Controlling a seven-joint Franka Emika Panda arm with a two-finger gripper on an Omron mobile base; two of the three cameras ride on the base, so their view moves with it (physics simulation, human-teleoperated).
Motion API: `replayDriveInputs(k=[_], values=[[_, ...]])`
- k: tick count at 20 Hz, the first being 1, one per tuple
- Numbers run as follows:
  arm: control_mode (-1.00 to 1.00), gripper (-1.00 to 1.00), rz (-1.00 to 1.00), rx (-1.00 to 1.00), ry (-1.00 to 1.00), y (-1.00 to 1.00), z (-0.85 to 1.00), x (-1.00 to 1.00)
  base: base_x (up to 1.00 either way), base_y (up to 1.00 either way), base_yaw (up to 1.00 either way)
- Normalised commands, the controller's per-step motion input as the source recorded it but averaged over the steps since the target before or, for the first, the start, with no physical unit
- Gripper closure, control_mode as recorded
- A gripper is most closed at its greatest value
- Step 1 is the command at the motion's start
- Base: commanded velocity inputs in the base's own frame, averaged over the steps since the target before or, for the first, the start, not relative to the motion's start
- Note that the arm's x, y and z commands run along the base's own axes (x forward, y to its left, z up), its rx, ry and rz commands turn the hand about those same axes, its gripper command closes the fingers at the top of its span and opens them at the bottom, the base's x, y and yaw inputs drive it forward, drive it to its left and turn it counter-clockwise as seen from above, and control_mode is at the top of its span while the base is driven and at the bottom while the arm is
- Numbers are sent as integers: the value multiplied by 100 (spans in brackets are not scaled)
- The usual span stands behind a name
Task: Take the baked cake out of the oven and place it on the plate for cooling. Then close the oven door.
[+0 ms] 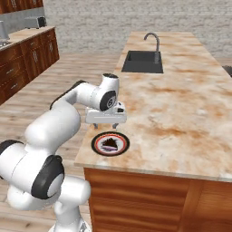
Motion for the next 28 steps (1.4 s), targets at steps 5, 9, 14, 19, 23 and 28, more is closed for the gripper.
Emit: replayDriveInputs(k=[5,9,14,19,23,28], values=[[-100,-100,-30,-3,2,18,58,-20,0,0,0],[-100,-100,-22,0,0,-3,39,-36,0,0,0],[-100,-100,-16,-4,0,1,34,-26,0,0,0],[-100,-100,-16,-5,0,3,37,-25,0,0,0],[-100,-100,-10,-7,0,25,43,-36,0,0,0],[-100,-100,-8,-2,0,33,40,-45,0,0,0]])
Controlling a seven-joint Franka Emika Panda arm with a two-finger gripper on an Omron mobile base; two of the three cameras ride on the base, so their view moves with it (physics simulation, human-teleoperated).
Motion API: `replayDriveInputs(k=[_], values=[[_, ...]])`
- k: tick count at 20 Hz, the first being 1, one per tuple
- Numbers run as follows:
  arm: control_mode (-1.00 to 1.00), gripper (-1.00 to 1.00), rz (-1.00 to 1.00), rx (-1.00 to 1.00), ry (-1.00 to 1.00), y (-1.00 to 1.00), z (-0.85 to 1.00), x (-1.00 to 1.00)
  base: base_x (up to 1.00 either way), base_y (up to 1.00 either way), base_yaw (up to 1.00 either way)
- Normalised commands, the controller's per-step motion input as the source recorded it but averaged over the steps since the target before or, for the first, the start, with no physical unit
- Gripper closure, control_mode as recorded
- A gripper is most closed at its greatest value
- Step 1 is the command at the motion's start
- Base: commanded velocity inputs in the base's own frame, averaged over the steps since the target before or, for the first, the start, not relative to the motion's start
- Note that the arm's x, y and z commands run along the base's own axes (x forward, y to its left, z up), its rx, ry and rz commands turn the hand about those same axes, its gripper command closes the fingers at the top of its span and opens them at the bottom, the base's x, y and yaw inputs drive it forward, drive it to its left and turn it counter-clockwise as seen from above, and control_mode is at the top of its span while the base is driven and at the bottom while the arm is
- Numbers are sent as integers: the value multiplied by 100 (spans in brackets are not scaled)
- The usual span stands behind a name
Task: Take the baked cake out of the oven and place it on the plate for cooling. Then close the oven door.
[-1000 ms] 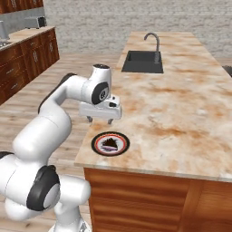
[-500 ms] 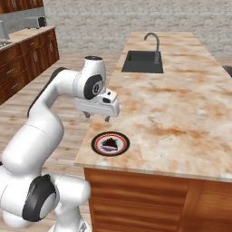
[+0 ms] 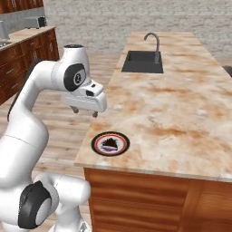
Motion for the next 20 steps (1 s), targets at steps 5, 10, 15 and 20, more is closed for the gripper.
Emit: replayDriveInputs(k=[5,10,15,20], values=[[-100,-100,-9,0,0,28,26,-45,0,0,0],[-100,-100,-6,0,0,12,5,-19,0,0,0],[-100,-100,0,0,0,-2,0,-34,0,0,0],[-100,-100,4,0,0,-2,0,-50,0,0,0]])
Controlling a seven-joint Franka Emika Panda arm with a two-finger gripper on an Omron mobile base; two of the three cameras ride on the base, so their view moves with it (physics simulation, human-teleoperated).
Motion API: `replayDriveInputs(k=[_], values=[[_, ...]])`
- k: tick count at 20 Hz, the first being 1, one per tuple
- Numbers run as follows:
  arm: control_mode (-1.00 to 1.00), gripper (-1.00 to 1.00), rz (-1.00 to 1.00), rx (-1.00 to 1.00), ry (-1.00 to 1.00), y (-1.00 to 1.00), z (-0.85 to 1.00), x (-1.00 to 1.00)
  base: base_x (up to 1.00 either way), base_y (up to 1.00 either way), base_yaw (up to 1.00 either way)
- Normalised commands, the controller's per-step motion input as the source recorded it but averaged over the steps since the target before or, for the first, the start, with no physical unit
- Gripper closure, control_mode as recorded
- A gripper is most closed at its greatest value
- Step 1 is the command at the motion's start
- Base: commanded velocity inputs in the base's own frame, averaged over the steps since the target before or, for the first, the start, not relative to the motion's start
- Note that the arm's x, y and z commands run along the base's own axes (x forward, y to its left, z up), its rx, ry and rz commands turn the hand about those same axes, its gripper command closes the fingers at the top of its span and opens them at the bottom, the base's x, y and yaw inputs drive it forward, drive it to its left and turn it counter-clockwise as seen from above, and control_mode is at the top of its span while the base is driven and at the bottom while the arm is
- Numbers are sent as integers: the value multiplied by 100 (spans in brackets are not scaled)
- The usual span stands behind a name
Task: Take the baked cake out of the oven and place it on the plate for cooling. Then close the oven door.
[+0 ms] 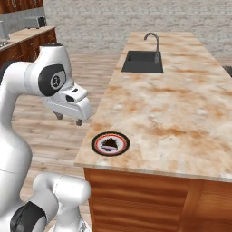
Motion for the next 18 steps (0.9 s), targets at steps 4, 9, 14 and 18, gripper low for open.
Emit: replayDriveInputs(k=[4,9,14,18], values=[[-100,-100,4,0,0,0,0,-43,0,0,0],[-100,-100,1,0,0,0,0,-13,0,0,0],[-100,-100,0,0,0,0,0,0,0,0,0],[100,-100,0,0,0,0,0,0,-3,0,0]])
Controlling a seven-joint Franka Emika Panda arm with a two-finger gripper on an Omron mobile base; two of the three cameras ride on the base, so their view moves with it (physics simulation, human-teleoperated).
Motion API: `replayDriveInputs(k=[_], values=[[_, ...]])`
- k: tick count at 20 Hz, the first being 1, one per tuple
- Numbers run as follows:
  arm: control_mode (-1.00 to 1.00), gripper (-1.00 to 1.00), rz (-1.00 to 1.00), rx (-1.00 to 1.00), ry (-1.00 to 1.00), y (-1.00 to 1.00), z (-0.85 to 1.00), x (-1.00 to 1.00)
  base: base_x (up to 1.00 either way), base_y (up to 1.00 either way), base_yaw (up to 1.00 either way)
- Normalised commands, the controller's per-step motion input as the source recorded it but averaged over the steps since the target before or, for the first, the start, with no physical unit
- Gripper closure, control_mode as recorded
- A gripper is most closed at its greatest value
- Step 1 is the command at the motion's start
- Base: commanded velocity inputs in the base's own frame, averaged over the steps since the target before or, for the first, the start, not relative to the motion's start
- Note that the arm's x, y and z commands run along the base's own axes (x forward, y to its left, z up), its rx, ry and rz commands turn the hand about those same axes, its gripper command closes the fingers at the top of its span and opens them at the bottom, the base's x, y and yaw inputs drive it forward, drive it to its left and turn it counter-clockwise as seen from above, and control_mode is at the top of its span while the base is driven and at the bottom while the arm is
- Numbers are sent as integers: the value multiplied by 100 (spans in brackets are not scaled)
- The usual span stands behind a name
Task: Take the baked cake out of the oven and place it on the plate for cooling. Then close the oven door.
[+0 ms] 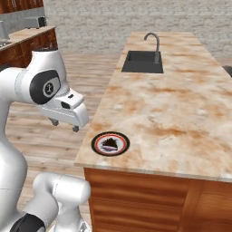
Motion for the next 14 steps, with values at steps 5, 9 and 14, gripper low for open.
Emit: replayDriveInputs(k=[5,9,14], values=[[100,-100,0,0,0,0,0,0,-51,-12,-6],[100,-100,0,0,0,0,0,0,-58,-19,-42],[100,-100,0,0,0,0,0,0,-44,-7,-67]])
